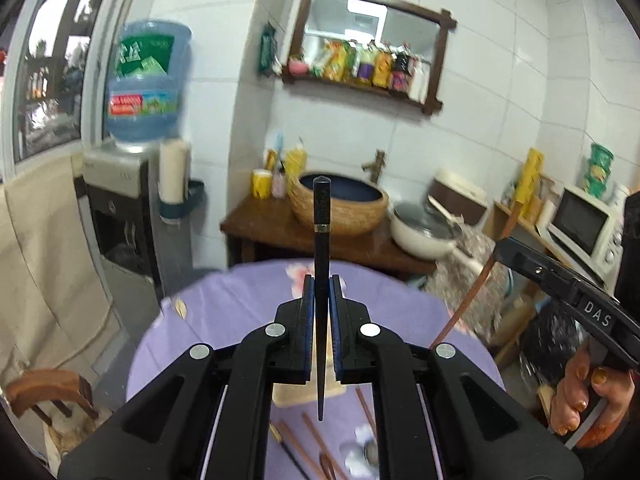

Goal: Organize utensils
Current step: 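Lift both held chopsticks and carry them over the beige utensil holder, then lower the chopsticks into the holder, open both tools and withdraw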

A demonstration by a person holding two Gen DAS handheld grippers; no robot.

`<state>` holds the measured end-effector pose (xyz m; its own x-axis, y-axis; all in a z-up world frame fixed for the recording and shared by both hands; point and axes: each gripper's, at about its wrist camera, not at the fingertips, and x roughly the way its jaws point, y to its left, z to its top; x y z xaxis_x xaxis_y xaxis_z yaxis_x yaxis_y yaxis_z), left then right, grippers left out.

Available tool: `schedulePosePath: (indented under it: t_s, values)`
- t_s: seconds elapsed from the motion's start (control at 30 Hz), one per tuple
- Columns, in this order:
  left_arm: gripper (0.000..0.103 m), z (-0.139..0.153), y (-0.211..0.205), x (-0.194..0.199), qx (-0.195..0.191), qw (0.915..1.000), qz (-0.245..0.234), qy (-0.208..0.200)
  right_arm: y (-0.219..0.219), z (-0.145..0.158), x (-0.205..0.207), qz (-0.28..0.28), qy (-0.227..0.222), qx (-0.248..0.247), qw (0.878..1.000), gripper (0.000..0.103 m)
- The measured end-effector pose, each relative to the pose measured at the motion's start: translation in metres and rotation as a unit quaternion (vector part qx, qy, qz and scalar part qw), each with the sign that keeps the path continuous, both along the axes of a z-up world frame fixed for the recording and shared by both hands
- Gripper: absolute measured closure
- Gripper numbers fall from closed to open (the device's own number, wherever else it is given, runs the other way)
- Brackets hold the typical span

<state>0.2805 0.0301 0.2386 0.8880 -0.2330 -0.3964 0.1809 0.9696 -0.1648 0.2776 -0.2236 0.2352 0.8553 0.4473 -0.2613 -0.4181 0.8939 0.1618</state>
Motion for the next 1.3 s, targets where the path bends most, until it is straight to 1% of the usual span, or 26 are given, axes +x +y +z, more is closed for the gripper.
schedulePosePath:
  t_s: [0.07, 0.13, 0.17, 0.23, 0.27, 0.33, 0.4, 0.47, 0.6, 0.73, 0.87, 1.03, 1.1, 1.23, 1.3]
  values:
    - [0.096, 0.018, -0.001, 0.014, 0.002, 0.9996, 0.022, -0.018, 0.002, 0.016, 0.015, -0.016, -0.012, 0.009, 1.0, 0.096]
    - [0.096, 0.027, -0.002, 0.028, 0.003, 0.9989, 0.038, -0.027, 0.005, 0.021, 0.03, -0.03, -0.013, 0.014, 0.999, 0.096]
    - [0.096, 0.029, -0.003, 0.038, 0.004, 0.9984, 0.049, -0.03, 0.008, 0.019, 0.037, -0.037, -0.015, 0.012, 0.999, 0.096]
    - [0.096, 0.025, -0.004, 0.053, 0.0, 0.9981, 0.057, -0.022, 0.015, 0.011, 0.05, -0.053, -0.019, 0.004, 0.998, 0.096]
    - [0.096, 0.019, -0.005, 0.062, 0.0, 0.9979, 0.063, -0.016, 0.018, 0.002, 0.057, -0.06, -0.017, -0.004, 0.998, 0.096]
    - [0.096, 0.003, -0.005, 0.075, -0.004, 0.9975, 0.07, -0.001, 0.024, -0.022, 0.071, -0.068, 0.001, -0.014, 0.998, 0.096]
    - [0.096, -0.019, -0.004, 0.086, -0.004, 0.9969, 0.076, 0.018, 0.027, -0.048, 0.081, -0.067, 0.025, -0.018, 0.997, 0.096]
    - [0.096, -0.042, -0.005, 0.096, 0.007, 0.9957, 0.086, 0.034, 0.028, -0.07, 0.089, -0.066, 0.045, -0.022, 0.997, 0.096]
    - [0.096, -0.082, -0.001, 0.104, 0.006, 0.9939, 0.09, 0.063, 0.027, -0.098, 0.098, -0.066, 0.074, -0.022, 0.995, 0.096]
    - [0.096, -0.11, 0.0, 0.107, 0.01, 0.9923, 0.093, 0.082, 0.028, -0.111, 0.1, -0.068, 0.086, -0.03, 0.994, 0.096]
    - [0.096, -0.13, -0.002, 0.11, 0.013, 0.9908, 0.092, 0.098, 0.027, -0.116, 0.103, -0.071, 0.095, -0.029, 0.993, 0.096]
    - [0.096, -0.142, -0.006, 0.11, 0.013, 0.9907, 0.086, 0.104, 0.031, -0.115, 0.104, -0.071, 0.094, -0.034, 0.992, 0.096]
    - [0.096, -0.144, -0.006, 0.11, 0.01, 0.9908, 0.083, 0.107, 0.032, -0.115, 0.104, -0.072, 0.092, -0.036, 0.992, 0.096]
    - [0.096, -0.148, -0.008, 0.11, 0.017, 0.9904, 0.08, 0.112, 0.032, -0.116, 0.105, -0.081, 0.087, -0.047, 0.992, 0.095]
    - [0.096, -0.148, -0.008, 0.109, 0.014, 0.9906, 0.08, 0.11, 0.029, -0.118, 0.106, -0.082, 0.091, -0.041, 0.992, 0.095]
